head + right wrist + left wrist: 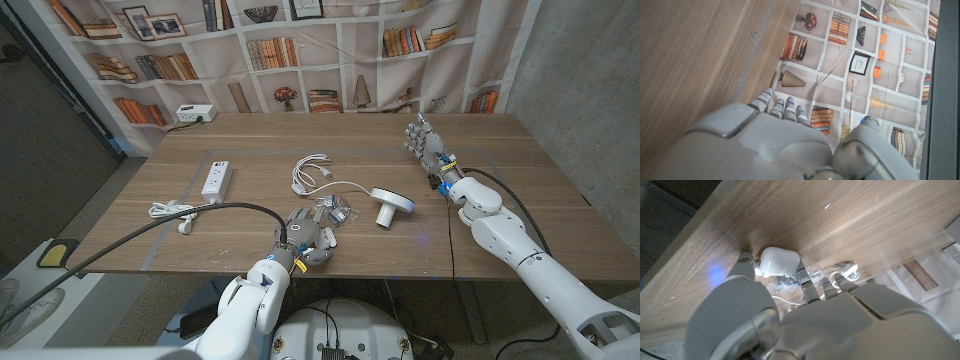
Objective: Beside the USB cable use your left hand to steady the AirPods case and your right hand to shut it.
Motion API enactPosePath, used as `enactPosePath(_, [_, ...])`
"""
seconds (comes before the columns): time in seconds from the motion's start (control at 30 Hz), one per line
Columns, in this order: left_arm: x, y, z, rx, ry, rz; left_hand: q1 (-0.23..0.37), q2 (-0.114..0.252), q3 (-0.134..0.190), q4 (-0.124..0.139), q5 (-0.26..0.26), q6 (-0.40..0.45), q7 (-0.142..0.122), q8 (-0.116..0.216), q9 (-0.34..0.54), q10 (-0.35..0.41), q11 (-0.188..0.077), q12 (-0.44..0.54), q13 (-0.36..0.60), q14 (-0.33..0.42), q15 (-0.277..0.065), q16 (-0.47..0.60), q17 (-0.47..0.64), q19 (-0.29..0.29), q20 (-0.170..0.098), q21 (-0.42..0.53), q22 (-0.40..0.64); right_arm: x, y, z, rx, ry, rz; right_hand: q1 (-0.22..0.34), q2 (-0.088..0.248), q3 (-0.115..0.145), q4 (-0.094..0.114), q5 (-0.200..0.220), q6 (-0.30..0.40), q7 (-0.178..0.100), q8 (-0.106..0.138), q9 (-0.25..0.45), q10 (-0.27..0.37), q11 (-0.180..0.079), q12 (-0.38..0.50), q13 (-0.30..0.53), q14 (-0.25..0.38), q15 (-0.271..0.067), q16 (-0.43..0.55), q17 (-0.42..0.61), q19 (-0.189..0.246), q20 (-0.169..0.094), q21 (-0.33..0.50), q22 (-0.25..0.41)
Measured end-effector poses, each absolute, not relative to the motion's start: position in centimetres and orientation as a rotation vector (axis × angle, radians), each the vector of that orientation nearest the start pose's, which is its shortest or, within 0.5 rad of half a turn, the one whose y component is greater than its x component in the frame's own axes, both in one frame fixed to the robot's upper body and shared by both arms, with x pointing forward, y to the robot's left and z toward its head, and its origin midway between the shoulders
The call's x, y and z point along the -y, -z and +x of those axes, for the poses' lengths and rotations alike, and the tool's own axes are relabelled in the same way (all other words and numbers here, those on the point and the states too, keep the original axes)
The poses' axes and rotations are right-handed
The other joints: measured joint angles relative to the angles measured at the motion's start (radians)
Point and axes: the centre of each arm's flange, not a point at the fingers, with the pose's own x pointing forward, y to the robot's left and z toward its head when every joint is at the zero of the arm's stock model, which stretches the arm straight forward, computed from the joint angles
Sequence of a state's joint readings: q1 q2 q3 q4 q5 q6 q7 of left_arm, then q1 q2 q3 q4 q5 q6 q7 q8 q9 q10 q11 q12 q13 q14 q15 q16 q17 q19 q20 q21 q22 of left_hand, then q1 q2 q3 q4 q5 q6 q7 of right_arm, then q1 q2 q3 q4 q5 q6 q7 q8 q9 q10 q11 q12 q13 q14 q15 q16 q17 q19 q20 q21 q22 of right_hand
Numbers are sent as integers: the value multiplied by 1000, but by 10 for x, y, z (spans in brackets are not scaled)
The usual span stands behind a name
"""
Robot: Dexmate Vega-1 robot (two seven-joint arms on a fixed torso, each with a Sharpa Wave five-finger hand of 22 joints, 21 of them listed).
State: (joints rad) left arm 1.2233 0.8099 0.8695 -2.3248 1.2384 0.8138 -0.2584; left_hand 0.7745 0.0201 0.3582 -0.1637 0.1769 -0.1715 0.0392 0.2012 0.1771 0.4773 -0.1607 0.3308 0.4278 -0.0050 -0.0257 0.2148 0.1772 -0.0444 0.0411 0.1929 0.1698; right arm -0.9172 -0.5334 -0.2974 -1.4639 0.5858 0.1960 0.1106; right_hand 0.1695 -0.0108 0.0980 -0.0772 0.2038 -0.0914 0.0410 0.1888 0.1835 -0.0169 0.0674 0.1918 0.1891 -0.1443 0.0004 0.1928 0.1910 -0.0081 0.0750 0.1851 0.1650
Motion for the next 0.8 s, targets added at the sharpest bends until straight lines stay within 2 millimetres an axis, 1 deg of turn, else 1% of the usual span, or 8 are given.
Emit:
enactPosePath(0.1, [-122,143,434,396,-14,1664,13,2,6,-2,0,0,0,7,0,13,-1,12,1,21,-15,4,0,7,-7,0,0,277,17,626,599,-308,-43,-4,4,0,0,0,0,0,0,0,0,0,0,0,0,0,0,0,0,0,0,0])
enactPosePath(0.13, [-122,143,434,396,-14,1664,17,5,9,-5,0,0,0,7,0,22,-9,13,1,29,-15,4,0,7,-7,0,0,277,17,626,599,-308,-43,-4,4,0,0,0,0,0,0,0,0,0,0,0,0,0,0,0,0,0,0,0])
enactPosePath(0.3, [-122,143,434,398,-15,1664,45,11,24,-7,5,0,-7,7,0,45,-7,27,9,61,-33,4,0,18,-7,0,0,277,17,626,598,-308,-43,-4,4,0,0,0,-4,-4,0,0,0,0,0,0,0,0,0,0,0,0,0,0])
enactPosePath(0.43, [-121,145,433,398,-12,1666,63,11,36,-12,5,-2,-9,7,0,58,5,40,10,86,-45,7,0,25,-11,0,-1,277,17,626,598,-309,-41,-4,4,0,0,0,-4,-4,0,0,0,0,0,0,0,0,0,0,0,0,0,0])
enactPosePath(0.5, [-121,146,433,398,-10,1666,79,11,41,-14,5,0,-18,7,0,67,14,48,16,109,-54,7,0,27,-9,0,-2,276,17,626,598,-310,-40,-4,4,0,0,0,-4,-4,0,0,0,0,0,0,0,0,0,0,0,0,0,0])
enactPosePath(0.63, [-121,147,432,403,-13,1664,105,11,48,-7,12,0,-64,7,0,85,32,67,21,148,-71,7,0,47,-30,0,-3,276,17,626,597,-312,-37,-4,4,-3,-3,0,-4,-4,0,0,0,0,0,0,0,0,0,0,0,0,0,0])
enactPosePath(0.67, [-121,146,432,409,-18,1662,109,11,48,-7,12,-2,-70,7,0,88,36,71,23,156,-74,7,0,51,-29,0,-3,276,18,626,597,-312,-37,-4,4,-3,-3,0,-4,-4,0,0,0,0,0,0,0,0,0,0,0,0,0,0])
enactPosePath(0.8, [-120,146,431,421,-21,1654,124,11,55,-9,12,-2,-70,7,0,99,47,85,25,184,-85,7,0,54,-29,0,-3,276,19,626,595,-312,-35,-4,4,-3,-3,0,-4,-4,0,0,0,0,0,0,0,0,0,0,0,0,0,0])
